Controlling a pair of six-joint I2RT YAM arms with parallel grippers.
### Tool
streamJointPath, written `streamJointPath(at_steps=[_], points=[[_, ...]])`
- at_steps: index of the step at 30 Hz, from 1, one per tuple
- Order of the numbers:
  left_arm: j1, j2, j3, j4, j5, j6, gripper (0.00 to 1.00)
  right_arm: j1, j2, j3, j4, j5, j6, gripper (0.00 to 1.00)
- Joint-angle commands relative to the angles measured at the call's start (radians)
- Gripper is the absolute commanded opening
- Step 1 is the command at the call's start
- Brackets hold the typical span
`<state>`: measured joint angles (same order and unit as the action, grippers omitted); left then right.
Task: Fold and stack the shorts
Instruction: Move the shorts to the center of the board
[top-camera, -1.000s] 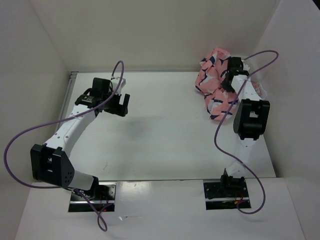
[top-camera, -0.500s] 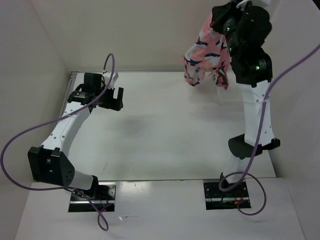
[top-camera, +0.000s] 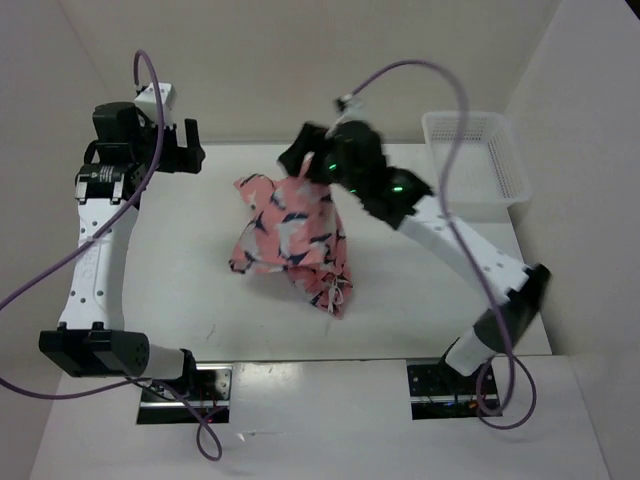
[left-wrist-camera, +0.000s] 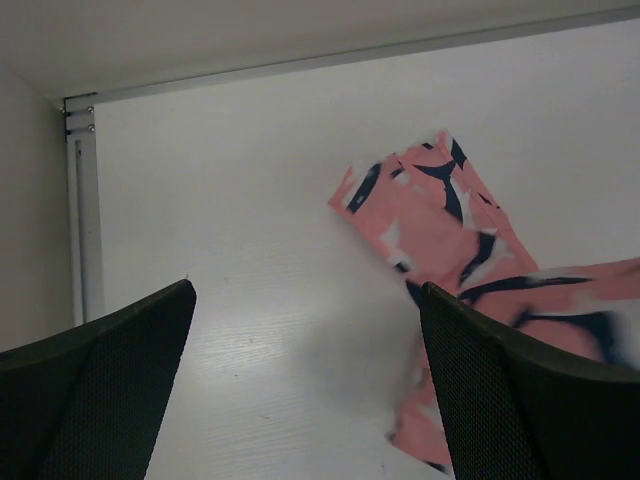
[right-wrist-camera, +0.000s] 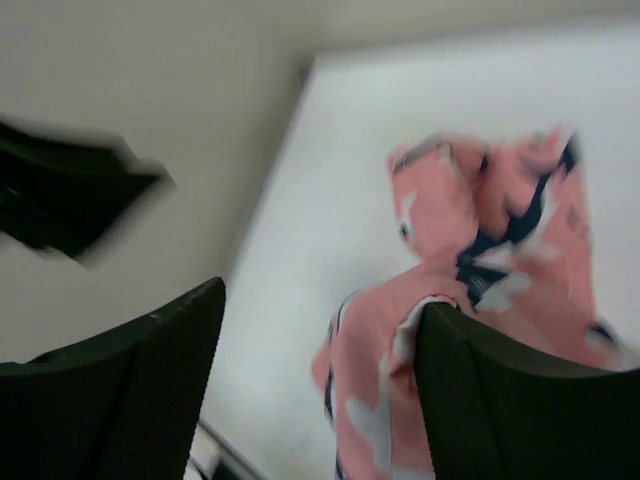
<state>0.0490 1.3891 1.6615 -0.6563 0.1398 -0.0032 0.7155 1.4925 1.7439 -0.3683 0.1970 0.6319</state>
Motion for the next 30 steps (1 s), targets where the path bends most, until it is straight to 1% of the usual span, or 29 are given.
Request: streamJointPath(at_steps=[1, 2, 3, 4, 5, 6, 7, 8, 9, 10, 11, 12, 13, 14, 15, 16, 17, 18, 19, 20, 21, 23, 26, 30], points=[[0.005, -0.016, 0.029, -0.029, 0.015, 0.003, 0.99, 0.149, 0.184, -0.067, -0.076, -0.134, 0.04, 0.79], [0.005, -0.016, 0.02, -0.02, 0.027, 0.003, 0.99, 0.16, 0.224, -0.052, -0.113, -0.116, 0.04, 0.79], [0.005, -0.016, -0.003, -0.006, 0.065, 0.003, 0.99, 0.16, 0.224, -0.052, -0.135, -0.091, 0.031, 0.8], [0.005, -0.016, -0.022, 0.004, 0.087, 0.003, 0.99, 0.147, 0.204, -0.087, -0.135, -0.035, 0.031, 0.84], [0.005, -0.025, -0.073, 0.027, 0.107, 0.003, 0.99, 0.131, 0.154, -0.113, -0.126, -0.019, 0.031, 0.85], [0.005, -0.045, -0.107, 0.041, 0.16, 0.003, 0.99, 0.112, 0.125, -0.141, -0.1, -0.01, 0.031, 0.85], [0.005, -0.056, -0.141, 0.041, 0.182, 0.003, 0.99, 0.09, 0.095, -0.2, -0.09, -0.01, 0.031, 0.85], [0.005, -0.076, -0.207, 0.053, 0.205, 0.003, 0.95, 0.05, 0.069, -0.23, -0.09, -0.021, 0.031, 0.82], [0.005, -0.088, -0.241, 0.053, 0.242, 0.003, 0.93, 0.038, 0.028, -0.254, -0.09, -0.021, 0.031, 0.79], [0.005, -0.099, -0.273, 0.053, 0.26, 0.003, 0.91, 0.038, 0.011, -0.305, -0.099, -0.007, 0.031, 0.73], [0.005, -0.123, -0.307, 0.043, 0.276, 0.003, 0.89, 0.038, 0.0, -0.329, -0.11, -0.007, 0.031, 0.71], [0.005, -0.137, -0.38, 0.043, 0.294, 0.003, 0.86, 0.038, -0.009, -0.355, -0.122, -0.007, 0.031, 0.69], [-0.004, -0.148, -0.419, 0.043, 0.335, 0.003, 0.84, 0.038, -0.02, -0.409, -0.144, -0.037, 0.031, 0.62], [-0.005, -0.166, -0.455, 0.032, 0.348, 0.003, 0.83, 0.038, -0.02, -0.437, -0.144, -0.054, 0.055, 0.59], [-0.029, -0.177, -0.492, 0.032, 0.362, 0.003, 0.81, 0.047, -0.04, -0.463, -0.144, -0.071, 0.067, 0.54], [-0.029, -0.202, -0.567, 0.032, 0.391, 0.003, 0.81, 0.056, -0.04, -0.513, -0.144, -0.091, 0.086, 0.45], [-0.029, -0.217, -0.604, 0.032, 0.403, 0.003, 0.83, 0.065, -0.052, -0.535, -0.144, -0.1, 0.116, 0.4], [-0.038, -0.231, -0.638, 0.032, 0.403, 0.003, 0.88, 0.076, -0.061, -0.576, -0.144, -0.111, 0.13, 0.38], [-0.038, -0.254, -0.669, 0.023, 0.412, 0.003, 0.92, 0.076, -0.061, -0.596, -0.118, -0.132, 0.14, 0.39], [-0.038, -0.263, -0.722, 0.023, 0.4, 0.003, 0.99, 0.076, -0.061, -0.613, -0.118, -0.133, 0.149, 0.45], [-0.038, -0.272, -0.744, 0.023, 0.4, 0.003, 0.99, 0.076, -0.061, -0.633, -0.104, -0.143, 0.149, 0.56], [-0.038, -0.282, -0.779, 0.023, 0.379, 0.003, 0.99, 0.076, -0.026, -0.633, -0.104, -0.154, 0.149, 0.71], [-0.06, -0.291, -0.824, 0.034, 0.379, 0.003, 0.99, 0.088, 0.009, -0.604, -0.113, -0.186, 0.14, 0.72], [-0.132, -0.309, -0.893, 0.162, 0.351, 0.003, 0.99, 0.168, 0.038, -0.593, -0.113, -0.165, 0.153, 0.72]])
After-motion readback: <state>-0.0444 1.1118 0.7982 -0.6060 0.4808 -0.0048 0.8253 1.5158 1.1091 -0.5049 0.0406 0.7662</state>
